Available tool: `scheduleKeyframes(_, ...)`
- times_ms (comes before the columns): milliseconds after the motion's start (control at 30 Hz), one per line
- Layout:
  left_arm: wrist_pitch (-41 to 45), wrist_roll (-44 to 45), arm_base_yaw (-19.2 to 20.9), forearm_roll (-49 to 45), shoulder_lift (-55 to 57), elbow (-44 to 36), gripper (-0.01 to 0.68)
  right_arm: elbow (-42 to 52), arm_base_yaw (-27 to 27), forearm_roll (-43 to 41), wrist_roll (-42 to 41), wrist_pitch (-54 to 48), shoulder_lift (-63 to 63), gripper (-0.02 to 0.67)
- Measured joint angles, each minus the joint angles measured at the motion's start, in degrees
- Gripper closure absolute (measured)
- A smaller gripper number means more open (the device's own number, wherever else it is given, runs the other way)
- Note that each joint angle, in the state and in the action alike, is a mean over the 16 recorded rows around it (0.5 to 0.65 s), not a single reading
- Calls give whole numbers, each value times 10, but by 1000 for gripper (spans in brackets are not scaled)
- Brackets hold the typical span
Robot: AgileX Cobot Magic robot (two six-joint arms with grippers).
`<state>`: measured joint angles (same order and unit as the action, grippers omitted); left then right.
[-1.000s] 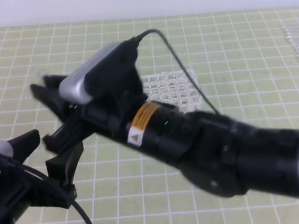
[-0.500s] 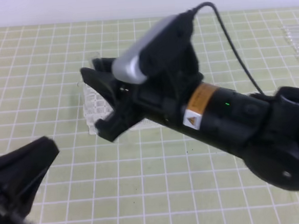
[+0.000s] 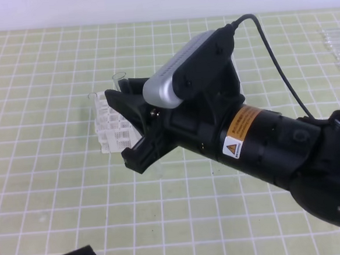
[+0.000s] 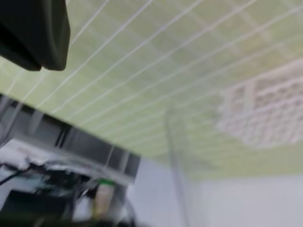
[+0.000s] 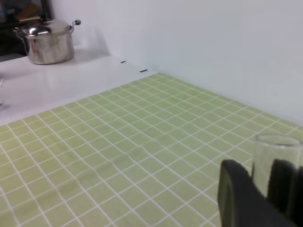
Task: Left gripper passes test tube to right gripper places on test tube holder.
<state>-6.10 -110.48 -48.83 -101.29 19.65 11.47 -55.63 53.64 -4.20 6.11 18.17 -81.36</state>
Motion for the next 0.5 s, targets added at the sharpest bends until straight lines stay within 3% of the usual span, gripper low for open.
scheduleKeyframes(500, 55, -20, 0, 0, 0, -100, 675, 2, 0, 0, 0, -1, 0, 552)
